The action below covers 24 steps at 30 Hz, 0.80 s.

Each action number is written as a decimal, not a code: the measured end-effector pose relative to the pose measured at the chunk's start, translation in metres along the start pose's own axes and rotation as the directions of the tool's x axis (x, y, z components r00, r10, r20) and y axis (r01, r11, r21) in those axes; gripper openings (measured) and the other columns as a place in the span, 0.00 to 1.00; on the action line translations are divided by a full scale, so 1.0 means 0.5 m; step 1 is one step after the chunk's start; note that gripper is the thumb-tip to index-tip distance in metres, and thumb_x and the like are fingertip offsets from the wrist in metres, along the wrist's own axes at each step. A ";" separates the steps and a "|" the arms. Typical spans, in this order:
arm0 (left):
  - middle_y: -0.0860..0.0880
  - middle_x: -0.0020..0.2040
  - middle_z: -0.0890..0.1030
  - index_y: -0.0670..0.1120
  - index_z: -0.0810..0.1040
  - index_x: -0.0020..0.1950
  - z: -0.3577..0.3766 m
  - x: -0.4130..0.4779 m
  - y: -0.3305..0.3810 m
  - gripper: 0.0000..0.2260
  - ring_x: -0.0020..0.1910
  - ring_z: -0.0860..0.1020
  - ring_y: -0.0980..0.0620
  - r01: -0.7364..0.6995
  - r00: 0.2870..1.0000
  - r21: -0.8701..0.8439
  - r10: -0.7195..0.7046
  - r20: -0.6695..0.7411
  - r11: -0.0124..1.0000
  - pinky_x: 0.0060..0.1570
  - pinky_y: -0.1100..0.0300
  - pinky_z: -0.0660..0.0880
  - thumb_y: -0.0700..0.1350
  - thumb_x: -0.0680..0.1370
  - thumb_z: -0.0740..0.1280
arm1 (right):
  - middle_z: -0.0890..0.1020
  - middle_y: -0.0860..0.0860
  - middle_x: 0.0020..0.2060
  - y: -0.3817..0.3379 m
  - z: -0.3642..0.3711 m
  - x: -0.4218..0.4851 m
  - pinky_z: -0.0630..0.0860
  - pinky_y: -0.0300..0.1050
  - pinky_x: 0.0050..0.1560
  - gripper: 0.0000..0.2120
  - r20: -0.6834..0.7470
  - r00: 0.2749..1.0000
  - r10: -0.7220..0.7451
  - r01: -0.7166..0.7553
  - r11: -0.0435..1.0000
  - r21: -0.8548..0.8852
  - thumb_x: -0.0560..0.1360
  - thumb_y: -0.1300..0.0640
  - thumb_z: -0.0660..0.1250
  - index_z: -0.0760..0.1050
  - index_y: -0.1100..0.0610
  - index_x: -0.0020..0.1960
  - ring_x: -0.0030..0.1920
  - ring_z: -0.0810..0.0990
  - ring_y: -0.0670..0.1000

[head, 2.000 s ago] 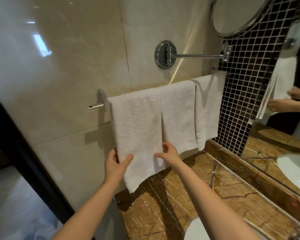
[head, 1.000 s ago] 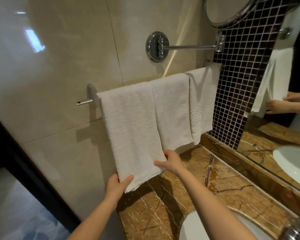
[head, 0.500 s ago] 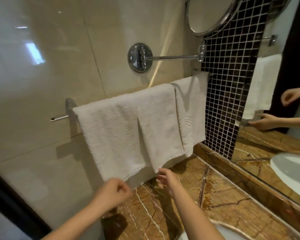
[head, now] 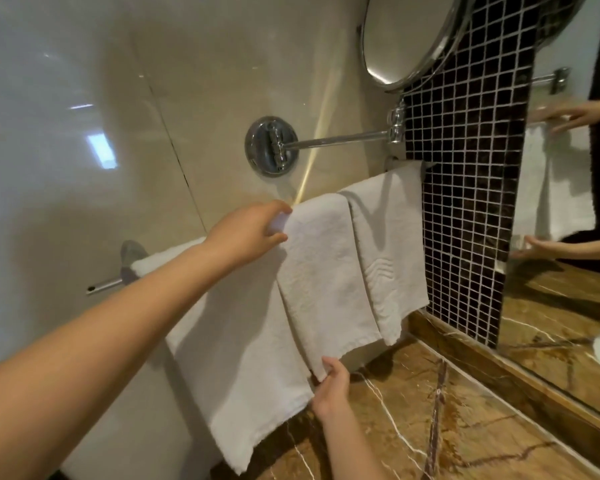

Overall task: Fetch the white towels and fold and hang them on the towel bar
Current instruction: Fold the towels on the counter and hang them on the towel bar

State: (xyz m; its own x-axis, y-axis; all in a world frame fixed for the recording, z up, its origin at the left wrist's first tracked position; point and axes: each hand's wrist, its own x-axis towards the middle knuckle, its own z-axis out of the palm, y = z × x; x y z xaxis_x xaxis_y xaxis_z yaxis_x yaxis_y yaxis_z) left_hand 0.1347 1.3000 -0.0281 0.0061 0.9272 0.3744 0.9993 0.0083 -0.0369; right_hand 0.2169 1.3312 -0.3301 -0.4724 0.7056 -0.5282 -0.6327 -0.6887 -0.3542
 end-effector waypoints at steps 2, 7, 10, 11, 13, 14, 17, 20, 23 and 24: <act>0.47 0.65 0.76 0.51 0.70 0.69 -0.001 0.002 -0.011 0.20 0.62 0.74 0.45 -0.009 1.000 0.020 0.010 -0.018 1.000 0.56 0.54 0.70 0.44 0.77 0.65 | 0.79 0.62 0.49 0.005 0.000 0.002 0.76 0.54 0.49 0.12 0.013 1.000 -0.006 0.005 0.997 0.073 0.70 0.60 0.61 0.74 0.62 0.52 0.49 0.77 0.63; 0.46 0.64 0.76 0.46 0.72 0.68 -0.009 0.018 -0.022 0.20 0.62 0.74 0.45 -0.002 0.998 -0.074 0.007 0.057 0.997 0.54 0.58 0.68 0.36 0.77 0.63 | 0.81 0.64 0.44 0.013 -0.013 0.003 0.76 0.57 0.53 0.13 0.110 0.994 0.009 -0.021 0.993 0.116 0.71 0.65 0.58 0.74 0.68 0.52 0.47 0.79 0.64; 0.42 0.63 0.76 0.44 0.71 0.68 -0.015 0.029 -0.030 0.20 0.61 0.74 0.43 -0.025 0.992 -0.091 0.036 0.121 0.996 0.57 0.55 0.69 0.33 0.76 0.62 | 0.80 0.67 0.53 0.024 -0.032 0.014 0.74 0.59 0.60 0.16 0.134 0.989 0.067 -0.077 0.995 0.069 0.70 0.66 0.66 0.74 0.70 0.57 0.54 0.79 0.65; 0.42 0.62 0.76 0.44 0.71 0.68 -0.017 0.032 -0.034 0.20 0.60 0.75 0.44 -0.030 0.990 -0.092 0.042 0.134 0.995 0.58 0.55 0.69 0.33 0.76 0.62 | 0.80 0.67 0.54 0.029 -0.040 0.016 0.73 0.58 0.61 0.15 0.134 0.989 0.066 -0.076 0.994 0.072 0.72 0.66 0.67 0.73 0.69 0.57 0.55 0.78 0.64; 0.43 0.58 0.77 0.44 0.72 0.67 -0.020 0.035 -0.038 0.20 0.54 0.75 0.47 -0.029 0.989 -0.098 0.043 0.141 0.995 0.55 0.56 0.70 0.34 0.76 0.64 | 0.79 0.65 0.51 0.040 -0.060 0.017 0.73 0.54 0.59 0.12 0.124 0.991 0.043 -0.054 0.994 0.092 0.74 0.65 0.67 0.73 0.68 0.56 0.51 0.78 0.61; 0.45 0.54 0.77 0.44 0.73 0.67 -0.021 0.035 -0.038 0.19 0.50 0.74 0.49 -0.027 0.990 -0.103 0.041 0.134 0.994 0.52 0.58 0.69 0.35 0.76 0.65 | 0.79 0.63 0.48 0.044 -0.068 0.017 0.74 0.51 0.56 0.10 0.113 0.993 0.037 -0.049 0.993 0.105 0.75 0.65 0.66 0.73 0.67 0.55 0.47 0.77 0.58; 0.49 0.50 0.74 0.44 0.74 0.65 -0.018 0.033 -0.036 0.18 0.47 0.73 0.52 -0.030 0.995 -0.119 0.041 0.094 0.992 0.51 0.57 0.70 0.38 0.75 0.68 | 0.77 0.61 0.43 0.050 -0.084 0.022 0.74 0.47 0.50 0.10 0.070 0.997 0.021 -0.027 0.995 0.093 0.74 0.67 0.66 0.73 0.67 0.55 0.42 0.74 0.54; 0.49 0.48 0.74 0.45 0.76 0.61 -0.014 0.031 -0.030 0.16 0.46 0.74 0.49 -0.024 0.998 -0.129 0.031 0.052 0.991 0.46 0.58 0.69 0.39 0.74 0.70 | 0.79 0.61 0.46 0.046 -0.079 0.015 0.75 0.48 0.51 0.11 0.057 0.998 0.001 -0.002 1.000 0.023 0.73 0.67 0.68 0.74 0.67 0.55 0.48 0.76 0.57; 0.49 0.47 0.76 0.48 0.76 0.58 -0.015 0.036 -0.016 0.14 0.46 0.75 0.47 -0.002 1.000 -0.083 0.004 0.023 0.997 0.45 0.58 0.69 0.42 0.73 0.70 | 0.80 0.61 0.46 0.026 -0.083 0.001 0.74 0.50 0.50 0.08 0.073 0.997 0.002 -0.001 1.000 -0.019 0.74 0.68 0.67 0.75 0.66 0.52 0.49 0.77 0.58; 0.48 0.48 0.77 0.48 0.76 0.57 -0.015 0.041 -0.010 0.13 0.46 0.76 0.48 0.007 1.000 -0.073 -0.006 0.016 0.997 0.46 0.57 0.71 0.44 0.73 0.70 | 0.81 0.61 0.45 0.013 -0.085 -0.002 0.74 0.50 0.49 0.07 0.077 0.997 0.008 -0.006 1.000 -0.020 0.73 0.68 0.67 0.75 0.65 0.51 0.47 0.78 0.58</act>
State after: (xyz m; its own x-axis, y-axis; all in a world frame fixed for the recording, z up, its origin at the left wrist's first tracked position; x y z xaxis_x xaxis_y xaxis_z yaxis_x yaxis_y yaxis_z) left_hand 0.1303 1.3159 -0.0133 -0.0008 0.9329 0.3600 0.9994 -0.0121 0.0334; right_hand 0.2395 1.3190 -0.3645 -0.5232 0.7108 -0.4701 -0.6171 -0.6965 -0.3663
